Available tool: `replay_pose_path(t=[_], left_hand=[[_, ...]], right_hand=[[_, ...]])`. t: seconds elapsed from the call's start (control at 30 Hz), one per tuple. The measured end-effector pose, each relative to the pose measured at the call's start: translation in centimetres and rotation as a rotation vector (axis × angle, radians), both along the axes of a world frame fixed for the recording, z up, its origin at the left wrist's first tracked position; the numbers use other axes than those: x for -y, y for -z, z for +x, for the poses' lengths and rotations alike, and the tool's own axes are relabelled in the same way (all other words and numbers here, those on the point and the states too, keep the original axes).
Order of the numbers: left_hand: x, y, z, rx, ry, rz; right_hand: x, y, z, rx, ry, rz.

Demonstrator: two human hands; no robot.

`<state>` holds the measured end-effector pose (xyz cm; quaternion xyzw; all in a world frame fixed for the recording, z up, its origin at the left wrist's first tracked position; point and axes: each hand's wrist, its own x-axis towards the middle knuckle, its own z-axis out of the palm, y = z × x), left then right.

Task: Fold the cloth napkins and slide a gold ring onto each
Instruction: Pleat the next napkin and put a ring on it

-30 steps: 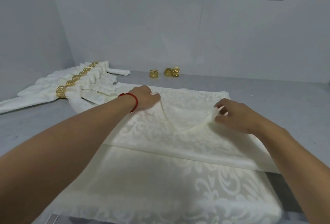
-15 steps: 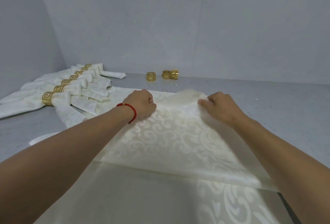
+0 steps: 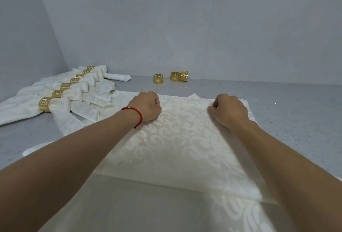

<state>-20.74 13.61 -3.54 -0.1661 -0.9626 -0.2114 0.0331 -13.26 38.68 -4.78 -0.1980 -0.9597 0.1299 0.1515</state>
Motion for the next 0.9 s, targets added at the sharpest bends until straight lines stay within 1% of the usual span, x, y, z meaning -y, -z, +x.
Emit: replay_pose_path(t=[0.1,0.27,0.3,0.37,0.4,0.43,0.5,0.57,0.63,0.7,0.77,0.9], left_hand=[[-0.1,0.1,-0.6,0.014,-0.005,0.025],[-0.7,-0.2,-0.6,0.023,-0.063,-0.015],[-0.9,-0.4,-0.4,-0.013,-0.082,-0.070],[-2.2,-0.2,0.0,-0.227,-0.063,-0.176],[-3.0,-0.1,0.2,-0.329,-0.003,-0.152],[-4.1,0.0,0.7,-0.375,0.084,-0.087],[-6.3,0.7,1.5,-0.355,0.270,-0.005],[-7.9,2.0,1.6,-0.320,0.349,-0.066],[-8.4,3.5,1.1,-0.324,0.324,-0.087],[-8.2,4.3,0.9,-0.353,0.305,-0.052],[-8.2,4.4,0.8,-0.370,0.320,-0.037],[-8.2,4.0,1.1,-0.361,0.308,-0.005]], right_hand=[[-0.3,0.0,-0.6,0.000,-0.001,-0.002],[-0.5,0.1,-1.4,-0.042,-0.019,0.038],[-0.5,0.2,-1.4,-0.064,-0.034,0.056],[-0.4,0.2,-1.7,-0.113,-0.067,0.076],[-0.2,0.1,-2.0,-0.130,-0.082,0.073],[0.0,0.0,-2.4,-0.139,-0.091,0.065],[0.4,-0.2,-3.7,-0.133,-0.086,0.050],[0.6,-0.4,-4.9,-0.089,-0.071,0.013],[0.7,-0.3,-5.9,-0.028,-0.082,-0.018],[0.9,0.1,-6.5,0.014,-0.112,0.027],[0.8,0.4,-6.8,-0.009,-0.119,0.034],[0.7,0.5,-6.8,-0.066,-0.132,-0.149]])
